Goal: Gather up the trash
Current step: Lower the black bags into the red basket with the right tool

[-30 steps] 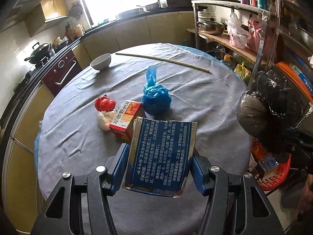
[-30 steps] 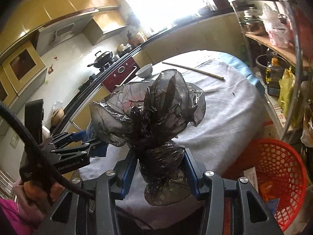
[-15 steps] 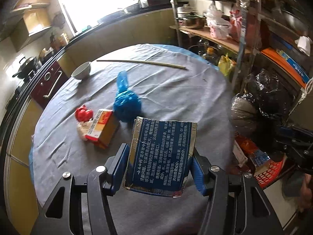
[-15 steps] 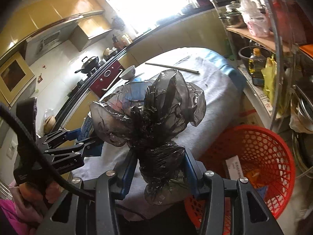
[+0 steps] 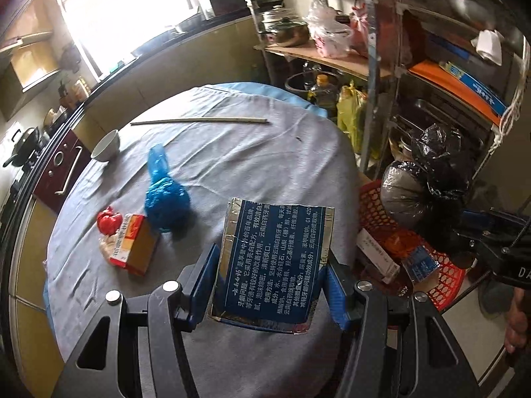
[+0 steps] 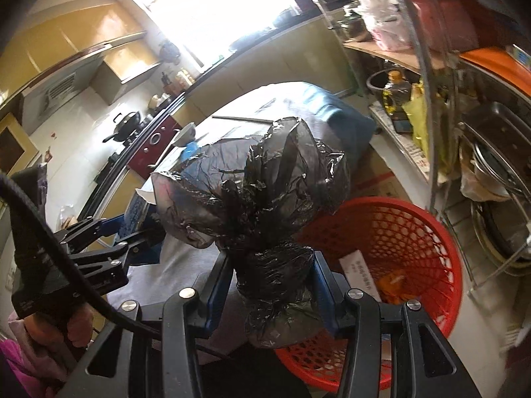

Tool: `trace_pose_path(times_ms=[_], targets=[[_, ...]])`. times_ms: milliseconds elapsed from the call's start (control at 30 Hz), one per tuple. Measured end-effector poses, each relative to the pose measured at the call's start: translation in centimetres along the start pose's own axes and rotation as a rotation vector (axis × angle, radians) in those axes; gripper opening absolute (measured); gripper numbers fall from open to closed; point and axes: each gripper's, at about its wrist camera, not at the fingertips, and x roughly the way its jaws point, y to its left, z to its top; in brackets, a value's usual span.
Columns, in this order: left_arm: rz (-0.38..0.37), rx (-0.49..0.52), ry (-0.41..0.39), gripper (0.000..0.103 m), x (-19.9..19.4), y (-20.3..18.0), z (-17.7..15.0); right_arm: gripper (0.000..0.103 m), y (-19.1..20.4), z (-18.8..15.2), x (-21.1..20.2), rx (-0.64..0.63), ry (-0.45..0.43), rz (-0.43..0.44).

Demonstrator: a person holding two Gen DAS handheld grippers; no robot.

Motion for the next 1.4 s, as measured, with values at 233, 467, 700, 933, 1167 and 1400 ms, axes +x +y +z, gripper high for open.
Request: trace_pose_path(times_ms=[233, 467, 700, 933, 1167, 1400], targets=[[-0.021, 0.033, 0.011, 0.061, 0.9, -1.6, 0.1, 0.050, -2.1, 0.2, -0.8, 0.051, -0.022, -0.029], [-0.022, 0.054, 0.015, 0.061, 1.2, -2.4, 0.5, 0.050, -2.1, 0.4, -0.8, 0.044, -0.027, -0.038], [-0.029, 0.075, 0.021, 0.061, 1.6, -3.5, 0.8, 0.050, -2.8, 0.3, -1.2, 0.069, -0.033, -0.047], [-0.039, 0.087, 0.036, 0.061, 2.1, -4.1, 1.0, 0.050, -3.4, 0.2, -1.0, 0.098, -0.019, -0.051], [-0.046, 0.096, 0.050, 0.061, 3.0, -4.5, 0.9, 0.050, -4.0, -0.1, -0.5, 0.119, -0.005, -0.055], [-0.072, 0.096, 0.050, 0.061, 3.5, -4.7, 0.8, 0.050, -4.2, -0.4, 0.3, 0.128, 0.016, -0.057]])
